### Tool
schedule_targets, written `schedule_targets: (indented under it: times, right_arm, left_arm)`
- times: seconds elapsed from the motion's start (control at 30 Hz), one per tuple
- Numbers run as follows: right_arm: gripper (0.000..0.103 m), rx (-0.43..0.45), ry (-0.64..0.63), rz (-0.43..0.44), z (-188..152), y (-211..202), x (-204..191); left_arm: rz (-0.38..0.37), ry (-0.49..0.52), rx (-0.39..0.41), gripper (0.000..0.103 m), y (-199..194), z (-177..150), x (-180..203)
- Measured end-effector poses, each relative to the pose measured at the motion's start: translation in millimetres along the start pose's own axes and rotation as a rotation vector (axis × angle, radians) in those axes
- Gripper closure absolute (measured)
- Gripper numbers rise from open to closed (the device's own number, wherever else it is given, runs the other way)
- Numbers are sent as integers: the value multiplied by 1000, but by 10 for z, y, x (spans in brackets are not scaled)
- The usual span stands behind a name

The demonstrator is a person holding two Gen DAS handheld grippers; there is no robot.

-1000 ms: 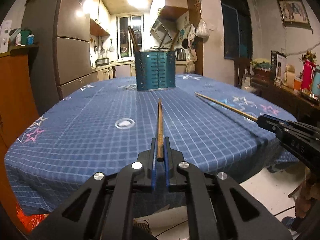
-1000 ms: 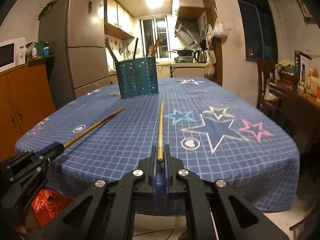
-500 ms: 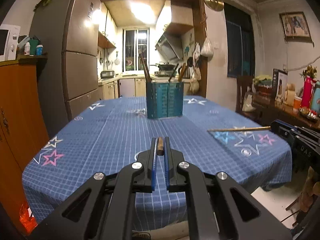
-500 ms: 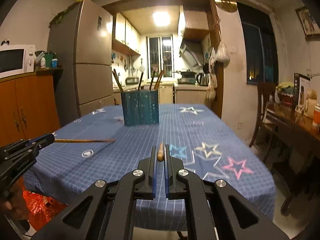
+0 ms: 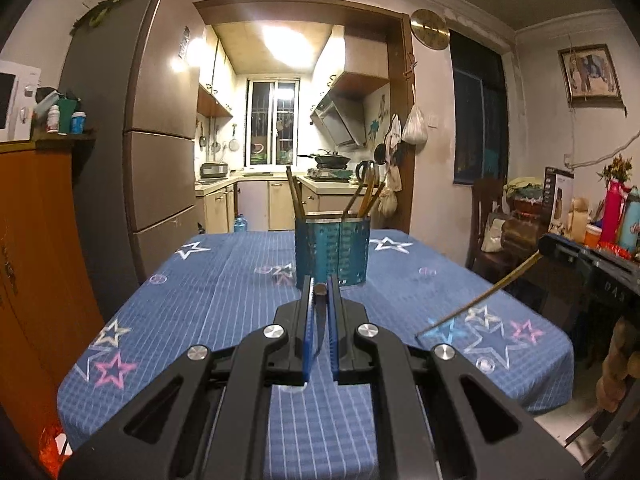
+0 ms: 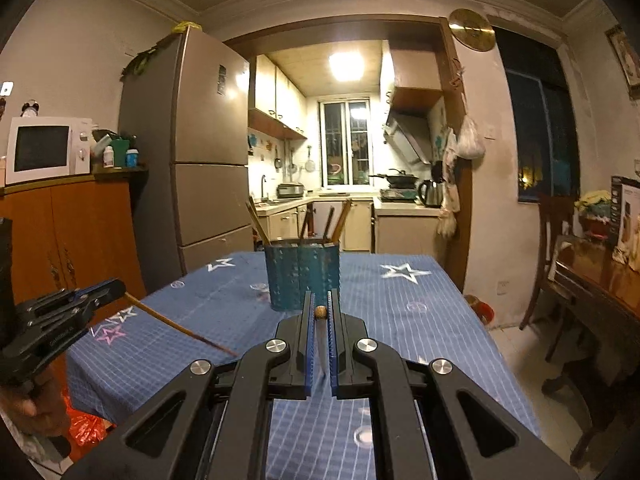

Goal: Organize utensils
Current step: 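Lift both chopsticks upright and carry them over the teal holder, then lower the chopsticks into the holder and open both tools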

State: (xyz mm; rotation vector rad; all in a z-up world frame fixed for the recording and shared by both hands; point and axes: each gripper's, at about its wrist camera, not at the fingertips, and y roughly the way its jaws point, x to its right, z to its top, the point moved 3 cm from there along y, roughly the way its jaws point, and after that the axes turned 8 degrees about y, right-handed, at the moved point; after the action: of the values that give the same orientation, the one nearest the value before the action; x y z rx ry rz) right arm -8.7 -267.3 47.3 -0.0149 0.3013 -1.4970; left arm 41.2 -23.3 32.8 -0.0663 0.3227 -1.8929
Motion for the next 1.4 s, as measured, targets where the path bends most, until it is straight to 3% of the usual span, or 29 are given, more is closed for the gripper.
schedule_targets:
  times: [0.17, 0.37, 0.73, 0.97, 1.17, 1.4]
  right_arm:
    - [96, -4, -22, 22, 229, 117, -39]
    - [96, -3, -56, 47, 451, 188, -145]
    - [96, -45, -85, 109, 765, 314, -318]
    - [96, -111, -47, 154, 1273, 636, -311]
    - [96, -110, -10, 155, 1785, 1006, -264]
    - [96, -84, -5, 133, 2242, 1603, -295]
  left_arm:
    - [-46, -53, -14, 98, 142, 362, -163]
    - [-73, -31, 15, 98, 167, 722, -161]
    - [-120, 9, 36, 98, 410, 1070, -112]
    - [-151, 25, 139, 98, 692, 1700, -205]
    - [-106, 35, 213, 98, 936, 2094, -245]
    - [-88, 8, 218, 98, 1422, 2485, -333]
